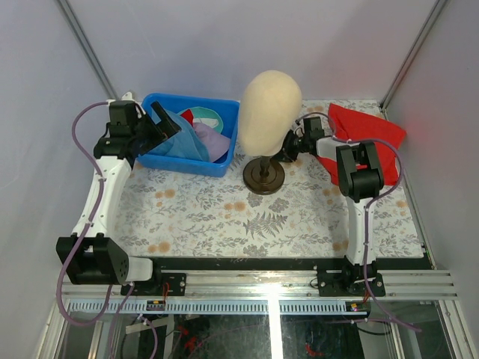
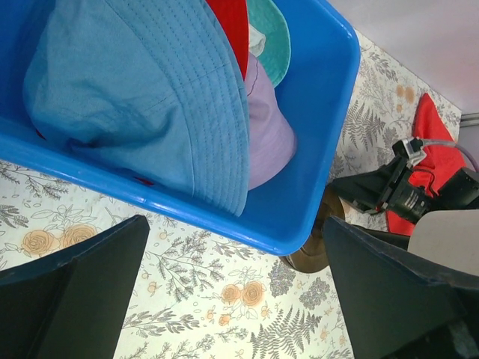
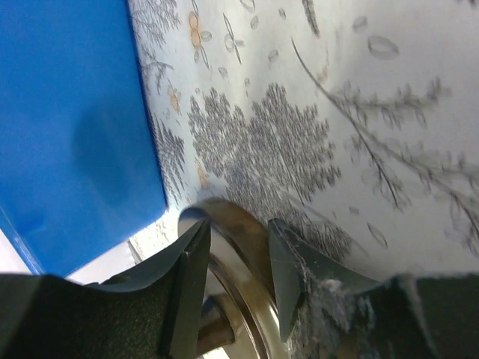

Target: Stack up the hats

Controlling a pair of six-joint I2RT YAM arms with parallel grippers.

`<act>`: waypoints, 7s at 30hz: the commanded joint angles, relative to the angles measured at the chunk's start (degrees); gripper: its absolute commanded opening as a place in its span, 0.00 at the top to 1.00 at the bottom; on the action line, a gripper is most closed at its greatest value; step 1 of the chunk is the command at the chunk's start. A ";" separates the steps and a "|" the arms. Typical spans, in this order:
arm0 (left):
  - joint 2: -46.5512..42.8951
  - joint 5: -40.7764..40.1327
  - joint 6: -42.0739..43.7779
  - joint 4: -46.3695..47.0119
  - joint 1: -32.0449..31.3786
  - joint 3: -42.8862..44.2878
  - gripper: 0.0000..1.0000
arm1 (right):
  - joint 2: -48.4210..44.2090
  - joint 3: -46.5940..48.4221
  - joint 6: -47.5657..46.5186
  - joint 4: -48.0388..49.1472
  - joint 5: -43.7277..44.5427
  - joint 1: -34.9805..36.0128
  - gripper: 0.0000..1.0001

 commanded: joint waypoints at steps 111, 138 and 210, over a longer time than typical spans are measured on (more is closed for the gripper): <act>14.61 47.91 -76.30 39.11 -1.49 45.67 1.00 | -37.52 27.78 27.20 19.38 -19.73 0.94 0.33; 13.23 47.60 -76.58 43.16 -1.88 37.54 1.00 | -30.60 34.61 20.26 7.55 -16.28 12.18 0.44; 1.58 43.24 -44.24 31.88 -4.80 -3.95 0.54 | -67.48 -21.35 12.18 -9.82 -2.18 -4.72 1.00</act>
